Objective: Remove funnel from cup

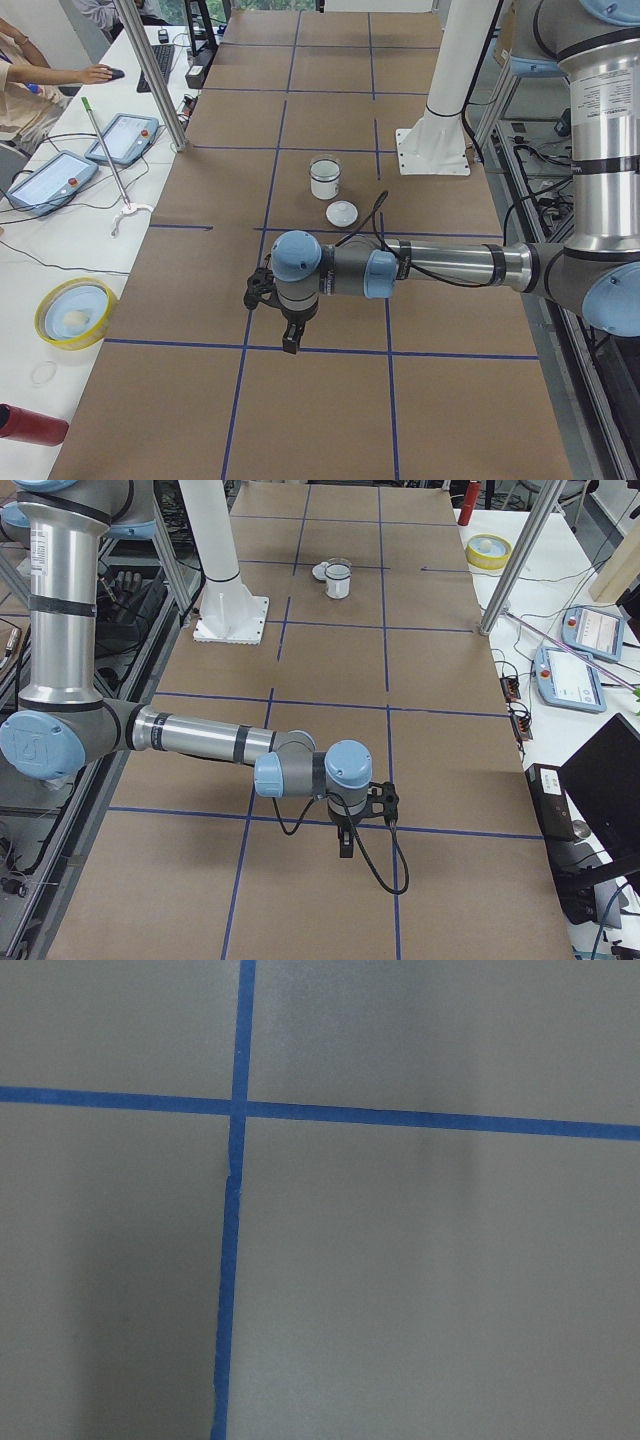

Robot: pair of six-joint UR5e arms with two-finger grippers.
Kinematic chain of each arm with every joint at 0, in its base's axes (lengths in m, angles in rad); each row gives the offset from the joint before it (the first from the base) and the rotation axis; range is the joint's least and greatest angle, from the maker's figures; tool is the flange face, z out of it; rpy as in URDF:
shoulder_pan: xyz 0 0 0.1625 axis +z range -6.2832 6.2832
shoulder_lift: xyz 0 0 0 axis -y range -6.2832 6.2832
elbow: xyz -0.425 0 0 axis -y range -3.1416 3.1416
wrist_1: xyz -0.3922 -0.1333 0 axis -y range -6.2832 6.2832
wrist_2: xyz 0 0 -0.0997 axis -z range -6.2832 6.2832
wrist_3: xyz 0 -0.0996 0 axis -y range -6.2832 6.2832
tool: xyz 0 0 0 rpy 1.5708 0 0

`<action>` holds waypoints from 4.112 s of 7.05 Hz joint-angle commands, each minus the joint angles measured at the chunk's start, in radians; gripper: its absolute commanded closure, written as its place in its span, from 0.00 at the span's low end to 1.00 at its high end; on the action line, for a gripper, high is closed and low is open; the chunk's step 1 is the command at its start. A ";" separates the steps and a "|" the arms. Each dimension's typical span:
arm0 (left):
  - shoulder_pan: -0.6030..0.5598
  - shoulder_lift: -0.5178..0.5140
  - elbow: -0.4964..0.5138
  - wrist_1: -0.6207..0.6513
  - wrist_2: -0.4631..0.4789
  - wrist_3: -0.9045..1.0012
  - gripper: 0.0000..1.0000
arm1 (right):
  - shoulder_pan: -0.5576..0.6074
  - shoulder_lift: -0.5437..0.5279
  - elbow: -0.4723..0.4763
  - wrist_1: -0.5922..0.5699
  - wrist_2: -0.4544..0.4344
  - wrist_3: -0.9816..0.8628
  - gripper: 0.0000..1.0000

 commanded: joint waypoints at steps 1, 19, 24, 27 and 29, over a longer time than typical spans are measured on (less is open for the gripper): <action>-0.002 0.004 -0.042 0.004 0.009 0.004 0.00 | 0.000 0.000 0.000 0.000 0.000 0.000 0.00; 0.956 -0.643 -0.183 0.034 0.452 -1.427 0.00 | 0.000 0.000 0.000 0.000 0.000 0.000 0.00; 1.038 -0.677 -0.125 0.062 0.513 -1.464 0.80 | 0.000 0.000 0.000 0.000 0.000 0.000 0.00; 1.038 -0.686 -0.166 0.145 0.512 -1.453 1.00 | 0.000 0.000 0.000 0.000 0.000 0.000 0.00; 1.006 -0.692 -0.293 0.221 0.507 -1.453 1.00 | 0.000 0.000 0.000 0.000 0.000 0.000 0.00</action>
